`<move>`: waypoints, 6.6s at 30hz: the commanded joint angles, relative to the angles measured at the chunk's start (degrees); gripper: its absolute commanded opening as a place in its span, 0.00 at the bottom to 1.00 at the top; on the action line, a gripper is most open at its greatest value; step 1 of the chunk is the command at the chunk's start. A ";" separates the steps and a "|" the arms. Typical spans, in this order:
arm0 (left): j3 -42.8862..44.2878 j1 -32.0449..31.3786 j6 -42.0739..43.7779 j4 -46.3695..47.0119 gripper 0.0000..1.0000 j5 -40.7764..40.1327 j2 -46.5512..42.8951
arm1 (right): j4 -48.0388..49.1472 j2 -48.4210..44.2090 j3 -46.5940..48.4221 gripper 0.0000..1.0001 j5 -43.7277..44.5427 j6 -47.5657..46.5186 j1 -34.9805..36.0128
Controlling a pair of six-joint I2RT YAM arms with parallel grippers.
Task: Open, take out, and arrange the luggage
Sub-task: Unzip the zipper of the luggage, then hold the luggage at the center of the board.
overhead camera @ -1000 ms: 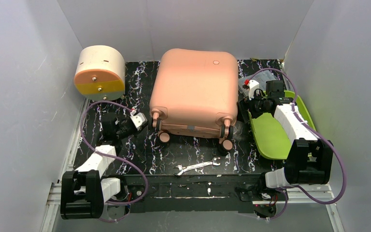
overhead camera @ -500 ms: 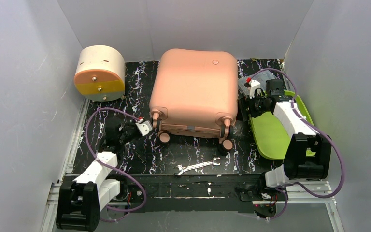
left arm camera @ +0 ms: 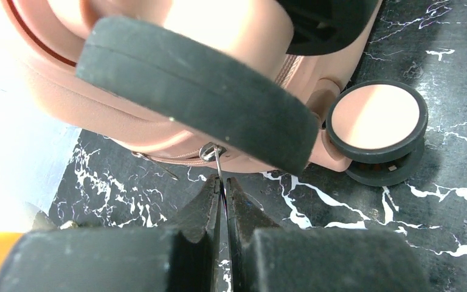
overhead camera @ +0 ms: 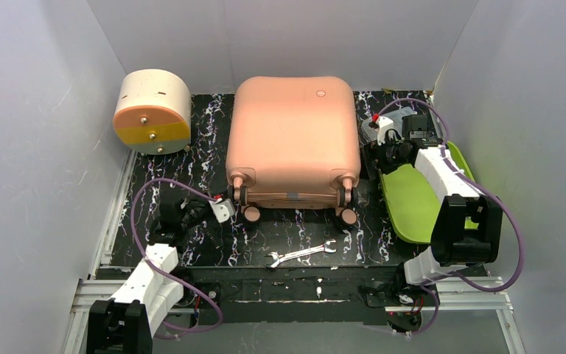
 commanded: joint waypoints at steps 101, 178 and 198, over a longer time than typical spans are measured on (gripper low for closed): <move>24.22 -5.01 -0.82 -56.36 0.98 11.22 -3.82 | 8.63 -15.30 0.66 1.00 23.95 2.97 10.46; 31.57 -14.67 4.52 -55.18 0.98 28.31 24.03 | 48.12 -5.45 -25.27 1.00 -31.58 -1.57 17.85; 31.89 -25.54 -17.10 -33.06 0.98 17.96 36.39 | 84.79 3.18 -33.69 1.00 -36.14 23.10 27.50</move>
